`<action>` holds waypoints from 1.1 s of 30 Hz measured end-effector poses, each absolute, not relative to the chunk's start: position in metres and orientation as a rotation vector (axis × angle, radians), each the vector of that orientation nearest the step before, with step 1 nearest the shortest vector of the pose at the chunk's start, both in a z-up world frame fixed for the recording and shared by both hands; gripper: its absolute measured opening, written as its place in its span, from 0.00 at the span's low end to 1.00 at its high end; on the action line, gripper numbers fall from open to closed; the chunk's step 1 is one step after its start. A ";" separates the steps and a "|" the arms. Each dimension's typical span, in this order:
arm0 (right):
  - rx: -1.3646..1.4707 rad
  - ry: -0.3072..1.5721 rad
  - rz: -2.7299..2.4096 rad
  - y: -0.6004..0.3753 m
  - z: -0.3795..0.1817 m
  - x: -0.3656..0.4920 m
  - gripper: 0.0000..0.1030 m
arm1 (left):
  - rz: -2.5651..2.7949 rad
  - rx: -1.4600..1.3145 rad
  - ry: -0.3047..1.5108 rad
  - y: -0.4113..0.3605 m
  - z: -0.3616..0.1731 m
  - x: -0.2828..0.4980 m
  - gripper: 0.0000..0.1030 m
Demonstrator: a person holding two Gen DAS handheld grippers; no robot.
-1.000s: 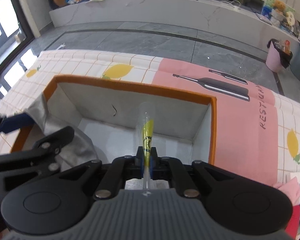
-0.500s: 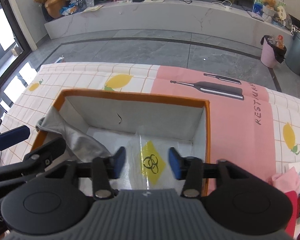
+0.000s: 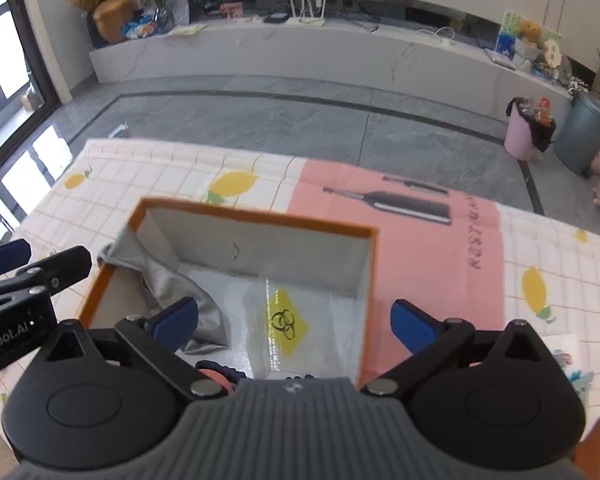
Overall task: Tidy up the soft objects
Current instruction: 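Move both tools back over the table toward the brown felt pieces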
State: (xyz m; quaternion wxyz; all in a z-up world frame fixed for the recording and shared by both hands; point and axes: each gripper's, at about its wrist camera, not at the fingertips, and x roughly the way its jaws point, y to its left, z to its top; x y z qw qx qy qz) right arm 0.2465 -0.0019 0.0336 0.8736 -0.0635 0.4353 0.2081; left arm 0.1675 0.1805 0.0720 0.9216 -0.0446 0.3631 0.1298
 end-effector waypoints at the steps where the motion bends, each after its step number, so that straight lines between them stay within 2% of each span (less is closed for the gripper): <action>1: -0.125 0.903 0.431 -0.008 0.041 0.244 0.97 | 0.268 -0.092 0.735 0.178 0.077 0.165 0.74; 12: -0.049 0.821 0.332 -0.104 0.125 0.218 0.97 | 0.202 -0.038 0.639 0.105 0.143 0.151 0.74; 19: -0.013 0.796 0.219 -0.183 0.151 0.198 0.97 | 0.103 -0.009 0.606 0.039 0.162 0.144 0.73; 27: -0.043 0.835 0.106 -0.261 0.131 0.157 0.97 | -0.182 -0.268 0.648 -0.006 0.147 0.130 0.75; 33: -0.091 0.790 0.094 -0.315 0.077 0.112 0.97 | -0.337 -0.237 0.614 -0.027 0.098 0.108 0.76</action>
